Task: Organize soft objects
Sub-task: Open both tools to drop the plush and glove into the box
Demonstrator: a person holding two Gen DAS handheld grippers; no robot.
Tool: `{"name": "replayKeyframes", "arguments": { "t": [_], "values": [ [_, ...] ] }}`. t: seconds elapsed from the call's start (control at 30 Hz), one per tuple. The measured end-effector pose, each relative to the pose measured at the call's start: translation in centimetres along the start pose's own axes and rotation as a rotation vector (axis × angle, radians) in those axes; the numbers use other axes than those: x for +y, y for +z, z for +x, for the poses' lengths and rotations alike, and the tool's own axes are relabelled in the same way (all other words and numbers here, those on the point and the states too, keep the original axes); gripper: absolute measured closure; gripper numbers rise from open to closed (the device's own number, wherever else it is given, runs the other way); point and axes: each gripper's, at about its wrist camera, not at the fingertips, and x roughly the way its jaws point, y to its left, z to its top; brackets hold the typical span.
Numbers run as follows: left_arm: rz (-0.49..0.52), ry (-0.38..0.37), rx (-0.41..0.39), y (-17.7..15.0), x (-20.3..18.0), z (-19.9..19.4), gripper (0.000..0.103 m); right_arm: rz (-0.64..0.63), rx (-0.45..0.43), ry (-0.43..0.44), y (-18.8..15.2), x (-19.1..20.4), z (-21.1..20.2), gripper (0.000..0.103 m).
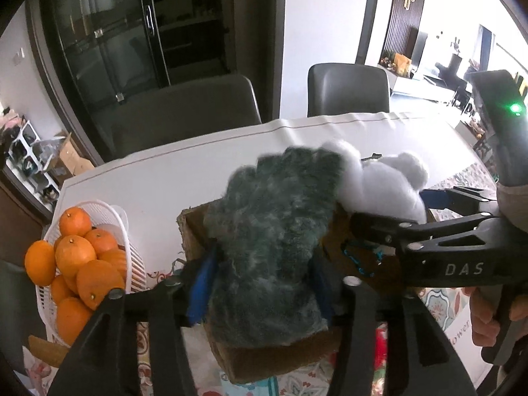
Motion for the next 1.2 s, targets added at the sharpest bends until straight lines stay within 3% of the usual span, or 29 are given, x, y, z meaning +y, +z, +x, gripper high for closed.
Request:
{"name": "replayKeyframes", "arguments": {
  "t": [0.23, 0.5, 0.77, 1.2],
  "values": [
    [0.012, 0.070, -0.028, 0.0, 0.2, -1.0, 0.021, -0.020, 0.017, -0.007, 0.0, 0.4, 0.1, 0.011],
    [-0.016, 0.130, -0.041, -1.2, 1.5, -2.8, 0.017, -0.080, 0.024, -0.029, 0.0, 2.2, -0.4, 0.007],
    [-0.062, 0.158, -0.068, -2.2, 2.5, -5.1, 0.017, -0.106, -0.034, -0.101, -1.0, 3.9, -3.0, 0.007],
    [-0.074, 0.182, -0.105, -5.8, 2.0, -9.3, 0.013, -0.132, -0.195, -0.214, -5.2, 6.4, -9.0, 0.007]
  ]
}}
